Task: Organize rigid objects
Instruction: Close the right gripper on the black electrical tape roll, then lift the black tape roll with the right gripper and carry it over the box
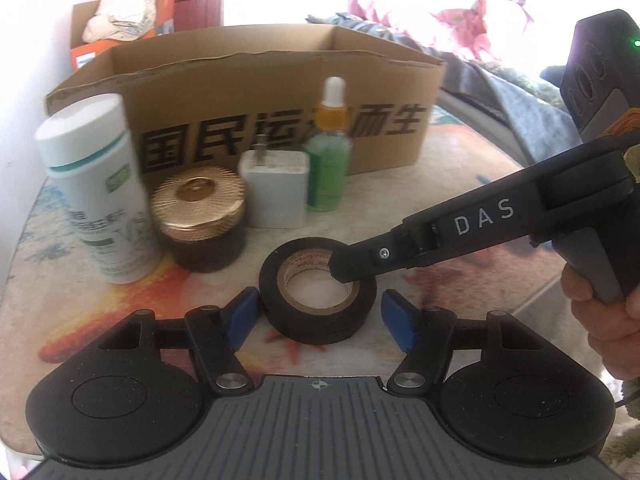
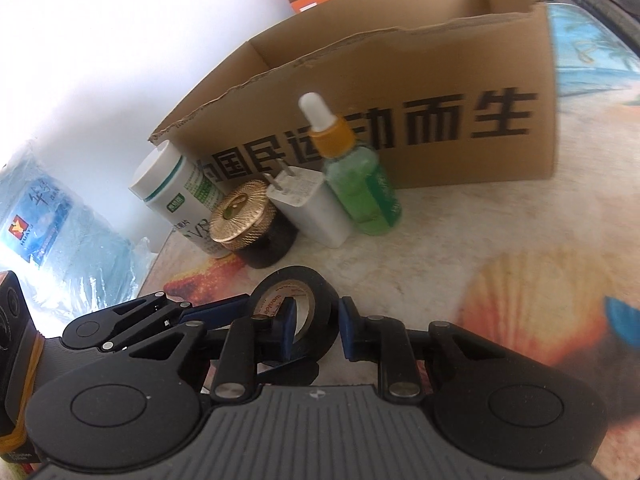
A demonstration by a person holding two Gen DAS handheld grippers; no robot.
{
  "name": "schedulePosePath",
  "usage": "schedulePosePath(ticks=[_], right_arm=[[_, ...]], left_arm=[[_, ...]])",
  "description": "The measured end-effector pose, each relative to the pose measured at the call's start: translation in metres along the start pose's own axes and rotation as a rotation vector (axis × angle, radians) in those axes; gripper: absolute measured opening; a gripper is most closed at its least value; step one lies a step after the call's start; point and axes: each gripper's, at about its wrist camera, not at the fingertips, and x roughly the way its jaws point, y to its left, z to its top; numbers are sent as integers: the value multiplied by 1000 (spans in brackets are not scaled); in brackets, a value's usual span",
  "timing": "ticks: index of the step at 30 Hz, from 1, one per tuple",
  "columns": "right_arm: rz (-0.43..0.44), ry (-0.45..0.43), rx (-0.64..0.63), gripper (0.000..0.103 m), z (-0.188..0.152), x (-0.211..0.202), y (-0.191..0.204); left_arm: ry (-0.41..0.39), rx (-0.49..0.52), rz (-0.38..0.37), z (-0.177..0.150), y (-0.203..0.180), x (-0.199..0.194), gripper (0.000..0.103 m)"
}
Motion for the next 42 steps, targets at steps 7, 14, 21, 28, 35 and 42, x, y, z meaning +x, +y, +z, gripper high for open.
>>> schedulePosePath(ticks=[7, 14, 21, 28, 35, 42], right_arm=[[-17, -25, 8, 25, -4, -18, -8], [-29, -37, -16, 25, -2, -18, -4], [-58, -26, -64, 25, -3, -10, 3], [-90, -30, -133, 25, -3, -7, 10], [-119, -44, -182, 22, -6, -6, 15], [-126, -61, -186, 22, -4, -15, 21]], left_arm=[[-15, 101, 12, 0, -16, -4, 70], [27, 125, 22, 1, -20, 5, 71], [38, 115, 17, 4, -18, 11, 72], [25, 114, 7, 6, -17, 12, 67], [4, 114, 11, 3, -18, 11, 66], [-32, 140, 21, 4, -21, 0, 66]])
